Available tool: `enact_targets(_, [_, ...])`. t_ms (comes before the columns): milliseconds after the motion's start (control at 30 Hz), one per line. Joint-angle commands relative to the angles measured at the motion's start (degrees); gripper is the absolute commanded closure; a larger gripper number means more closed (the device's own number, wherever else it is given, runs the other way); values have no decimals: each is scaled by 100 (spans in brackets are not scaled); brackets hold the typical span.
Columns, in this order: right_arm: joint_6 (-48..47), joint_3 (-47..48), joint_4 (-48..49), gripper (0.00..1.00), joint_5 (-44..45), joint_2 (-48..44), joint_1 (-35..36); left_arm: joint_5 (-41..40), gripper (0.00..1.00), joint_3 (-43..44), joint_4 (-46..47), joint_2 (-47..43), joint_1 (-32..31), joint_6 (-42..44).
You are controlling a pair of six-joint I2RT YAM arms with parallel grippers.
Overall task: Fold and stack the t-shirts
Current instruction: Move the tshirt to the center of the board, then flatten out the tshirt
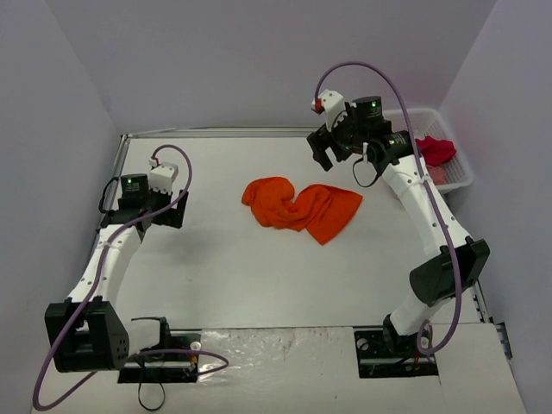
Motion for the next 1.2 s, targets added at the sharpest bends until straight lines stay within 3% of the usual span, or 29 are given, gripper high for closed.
enact_targets(0, [-194, -274, -103, 18, 266, -216, -103, -38, 6, 110, -47, -35, 53, 33])
enact_targets(500, [535, -1522, 187, 28, 1276, 46, -972, 111, 6, 251, -117, 18, 35, 33])
enact_targets(867, [667, -2261, 231, 32, 1145, 380, -1333, 164, 6, 251, -91, 44, -9, 33])
enact_targets(1167, [834, -2200, 248, 34, 380, 1039, -1798, 208, 6, 198, -82, 9, -18, 51])
